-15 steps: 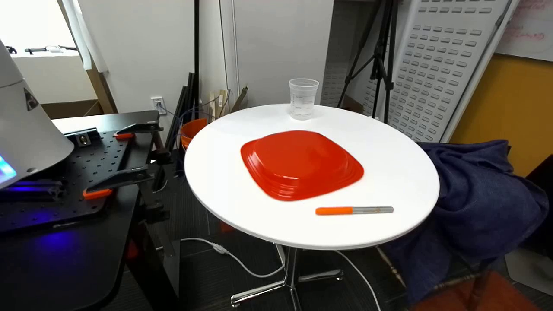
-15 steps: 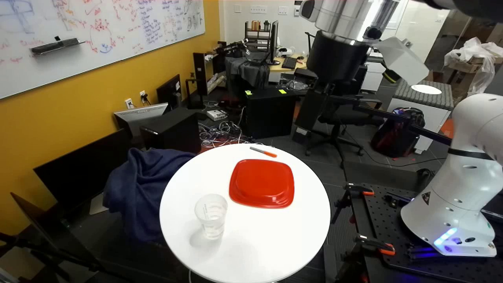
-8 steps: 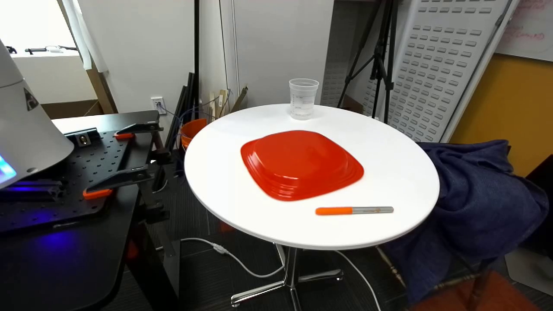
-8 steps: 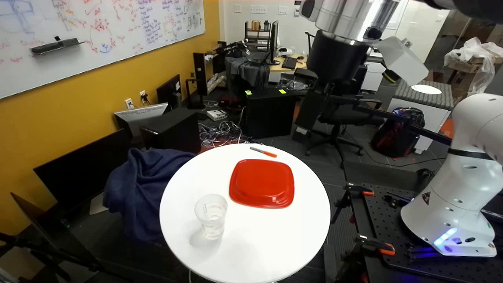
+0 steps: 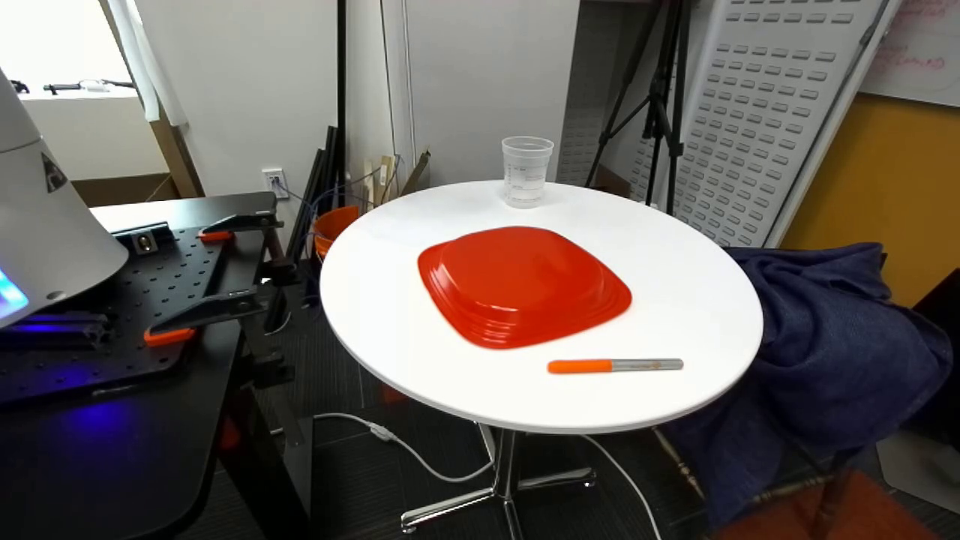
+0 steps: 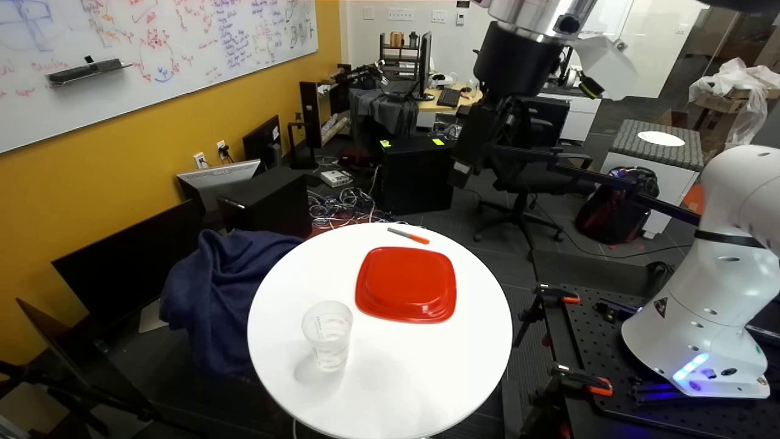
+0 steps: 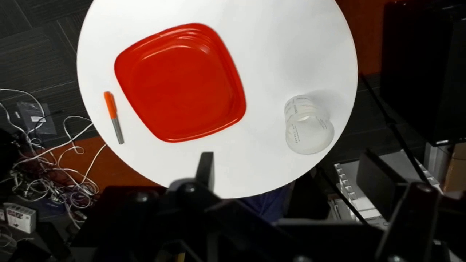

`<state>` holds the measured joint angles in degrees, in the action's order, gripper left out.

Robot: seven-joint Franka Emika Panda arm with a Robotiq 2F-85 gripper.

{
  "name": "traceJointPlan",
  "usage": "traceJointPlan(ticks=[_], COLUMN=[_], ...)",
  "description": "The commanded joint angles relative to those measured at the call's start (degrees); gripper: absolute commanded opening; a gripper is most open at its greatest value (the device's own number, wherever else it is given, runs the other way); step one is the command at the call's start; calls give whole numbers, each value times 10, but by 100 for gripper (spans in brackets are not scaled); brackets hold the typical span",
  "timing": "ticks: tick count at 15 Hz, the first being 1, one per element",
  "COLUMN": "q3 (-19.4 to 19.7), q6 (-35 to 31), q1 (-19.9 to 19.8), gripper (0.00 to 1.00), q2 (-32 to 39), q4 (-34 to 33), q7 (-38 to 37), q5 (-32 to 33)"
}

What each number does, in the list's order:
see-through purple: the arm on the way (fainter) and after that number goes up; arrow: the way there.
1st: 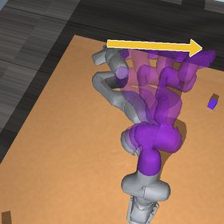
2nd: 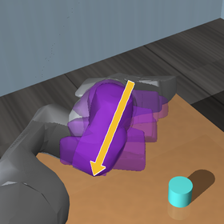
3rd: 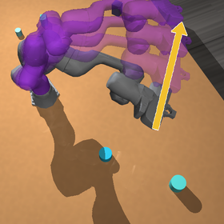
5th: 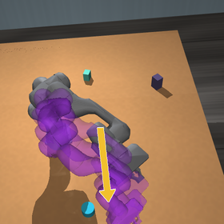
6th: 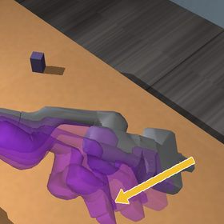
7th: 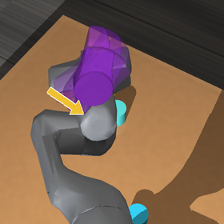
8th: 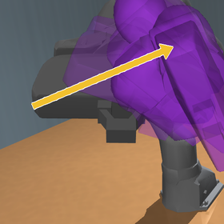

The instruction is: Remove the orange pen from the table and put it inside the clear cup

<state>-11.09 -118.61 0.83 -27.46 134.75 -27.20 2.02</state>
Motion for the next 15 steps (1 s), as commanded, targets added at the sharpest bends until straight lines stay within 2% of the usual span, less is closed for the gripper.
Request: traceJointPlan(ticks=[1, 8, 15], q3=[35, 104, 178], q6=[-7, -6, -44], q1=[-14, -56, -86], gripper=[100, 100, 100], q2=[-33, -55, -32], q4=[9, 9, 16], q7=[34, 107, 226], q5=[3, 7, 10])
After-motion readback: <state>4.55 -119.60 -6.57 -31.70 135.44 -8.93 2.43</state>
